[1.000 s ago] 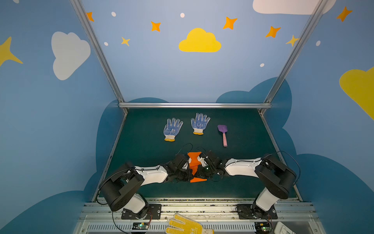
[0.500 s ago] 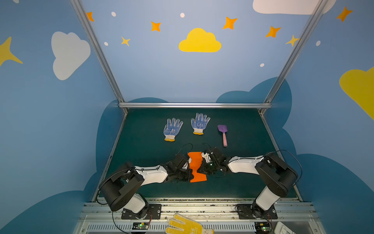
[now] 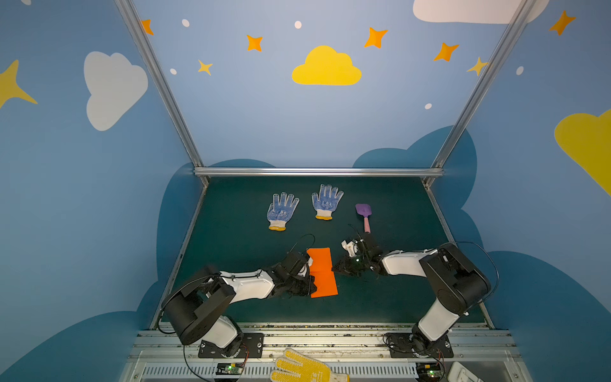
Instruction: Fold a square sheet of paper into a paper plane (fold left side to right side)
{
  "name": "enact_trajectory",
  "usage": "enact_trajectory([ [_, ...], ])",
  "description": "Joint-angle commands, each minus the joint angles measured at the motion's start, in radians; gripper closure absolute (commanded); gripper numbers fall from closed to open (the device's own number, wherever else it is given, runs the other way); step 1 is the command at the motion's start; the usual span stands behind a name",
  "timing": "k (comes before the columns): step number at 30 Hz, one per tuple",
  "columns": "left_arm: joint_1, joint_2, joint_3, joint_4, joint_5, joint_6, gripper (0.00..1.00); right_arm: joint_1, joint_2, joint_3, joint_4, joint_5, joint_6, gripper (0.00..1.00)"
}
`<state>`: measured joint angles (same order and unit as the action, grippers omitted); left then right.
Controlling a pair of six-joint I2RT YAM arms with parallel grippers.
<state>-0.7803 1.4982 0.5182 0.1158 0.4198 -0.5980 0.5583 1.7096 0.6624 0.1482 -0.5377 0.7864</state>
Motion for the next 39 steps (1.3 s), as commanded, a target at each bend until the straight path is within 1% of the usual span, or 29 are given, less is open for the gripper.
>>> enact_trajectory([
  [1,-0.002,0.002,-0.008,-0.062,-0.021,0.02,0.96,-0.073,0.04,-0.067,-0.149,0.145,-0.029,1.0],
  [4,-0.002,0.002,-0.007,-0.062,-0.022,0.02,0.96,-0.071,-0.026,-0.066,-0.157,0.116,-0.026,1.0],
  [6,-0.002,0.002,-0.006,-0.064,-0.021,0.02,0.96,-0.051,-0.082,-0.063,-0.165,0.097,-0.017,1.0],
  [10,-0.003,0.002,-0.006,-0.064,-0.023,0.018,0.96,0.052,-0.174,-0.026,-0.209,0.102,-0.003,1.0],
  [14,-0.002,0.0,-0.006,-0.068,-0.022,0.021,0.96,0.156,-0.2,0.033,-0.236,0.143,0.022,1.0],
  [19,-0.002,-0.005,-0.007,-0.07,-0.026,0.021,0.96,0.238,-0.134,0.1,-0.207,0.158,0.062,1.0],
  [22,-0.002,-0.004,-0.009,-0.067,-0.024,0.02,0.96,0.256,-0.063,0.131,-0.195,0.169,0.072,1.0],
  [27,-0.002,-0.001,-0.014,-0.061,-0.019,0.018,0.96,0.258,0.023,0.124,-0.17,0.193,0.095,1.0],
  [32,-0.002,-0.017,-0.036,-0.055,-0.014,0.005,0.96,0.249,0.039,0.062,-0.142,0.221,0.132,1.0],
  [39,-0.013,-0.103,-0.129,-0.06,-0.025,-0.047,0.96,0.244,0.03,0.016,-0.1,0.238,0.181,1.0],
])
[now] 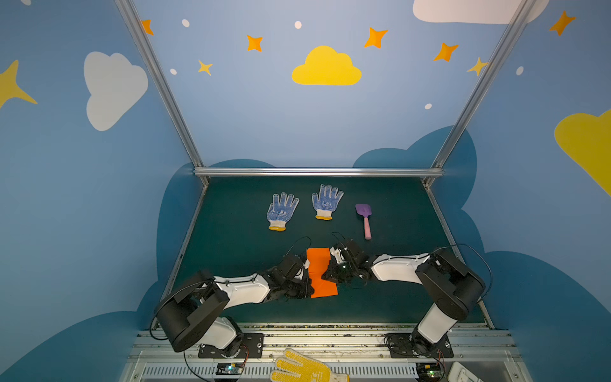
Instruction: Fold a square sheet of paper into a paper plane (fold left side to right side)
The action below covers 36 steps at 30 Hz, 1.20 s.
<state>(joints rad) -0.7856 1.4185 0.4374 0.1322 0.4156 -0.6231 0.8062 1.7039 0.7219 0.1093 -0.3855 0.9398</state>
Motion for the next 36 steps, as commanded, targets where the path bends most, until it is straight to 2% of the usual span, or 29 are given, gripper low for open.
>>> enact_trajectory([
  [1,-0.007,-0.039,-0.062,-0.082,-0.023,-0.029,0.96,-0.004,0.034,-0.069,-0.057,0.087,0.031,1.0],
  [6,-0.01,-0.149,-0.104,-0.144,-0.031,-0.057,0.96,-0.004,0.026,-0.082,-0.045,0.088,0.045,1.0],
  [13,-0.01,-0.27,-0.024,-0.224,-0.047,-0.077,0.96,-0.003,0.03,-0.077,-0.05,0.084,0.048,1.0],
  [26,-0.033,-0.006,0.18,-0.175,-0.004,-0.072,0.96,-0.002,0.057,-0.067,-0.061,0.084,0.066,1.0],
  [36,-0.035,0.09,0.191,-0.163,-0.03,-0.042,0.96,0.0,0.054,-0.07,-0.068,0.082,0.069,1.0],
])
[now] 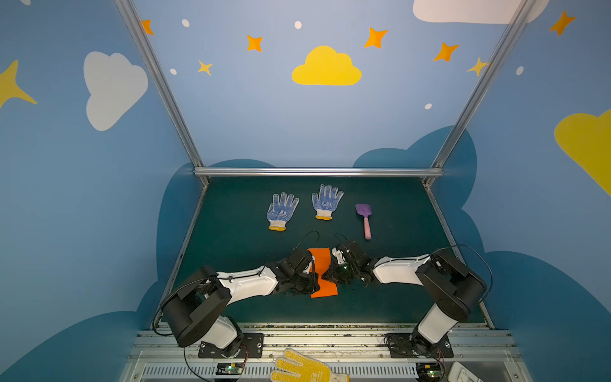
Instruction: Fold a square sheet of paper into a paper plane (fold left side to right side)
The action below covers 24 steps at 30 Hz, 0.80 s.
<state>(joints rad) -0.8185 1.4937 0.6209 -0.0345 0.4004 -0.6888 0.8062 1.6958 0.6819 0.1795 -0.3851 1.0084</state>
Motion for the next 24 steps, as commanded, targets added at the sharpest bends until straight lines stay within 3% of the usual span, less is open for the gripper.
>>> enact_trajectory([
  [1,-0.001,0.02,0.002,0.006,-0.016,0.024,0.96,0.0,0.062,-0.03,-0.137,0.081,0.001,1.0],
  [24,-0.001,-0.082,-0.174,-0.026,-0.046,-0.003,0.96,0.001,0.064,-0.046,-0.117,0.085,0.028,1.0],
])
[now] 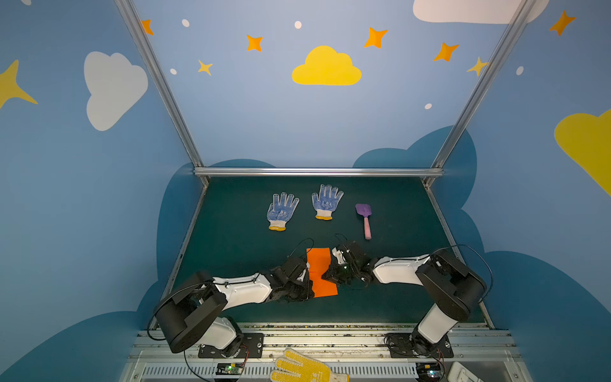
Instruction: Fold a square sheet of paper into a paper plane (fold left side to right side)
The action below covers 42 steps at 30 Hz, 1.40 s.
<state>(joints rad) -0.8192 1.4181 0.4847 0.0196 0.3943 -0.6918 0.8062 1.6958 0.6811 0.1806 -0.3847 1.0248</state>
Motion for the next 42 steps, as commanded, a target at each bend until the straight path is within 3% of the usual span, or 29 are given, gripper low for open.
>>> enact_trajectory([
  [1,0.001,-0.014,-0.046,-0.088,-0.043,0.0,0.96,0.0,0.062,-0.049,-0.115,0.084,0.013,1.0],
  [6,0.001,-0.059,-0.057,-0.11,-0.046,-0.001,0.96,0.0,0.062,-0.054,-0.112,0.084,0.012,1.0],
  [13,0.002,-0.106,0.071,-0.161,-0.065,0.032,0.96,0.0,0.071,-0.065,-0.1,0.083,0.009,1.0],
  [24,0.038,0.096,0.234,-0.132,-0.091,0.104,0.96,0.001,0.075,-0.078,-0.087,0.078,0.01,1.0],
  [33,0.059,0.212,0.224,-0.089,-0.091,0.119,0.96,-0.012,0.052,-0.087,-0.085,0.07,-0.016,1.0],
  [42,0.06,0.258,0.186,-0.044,-0.072,0.103,0.96,-0.173,-0.029,-0.13,-0.099,0.047,-0.155,1.0],
])
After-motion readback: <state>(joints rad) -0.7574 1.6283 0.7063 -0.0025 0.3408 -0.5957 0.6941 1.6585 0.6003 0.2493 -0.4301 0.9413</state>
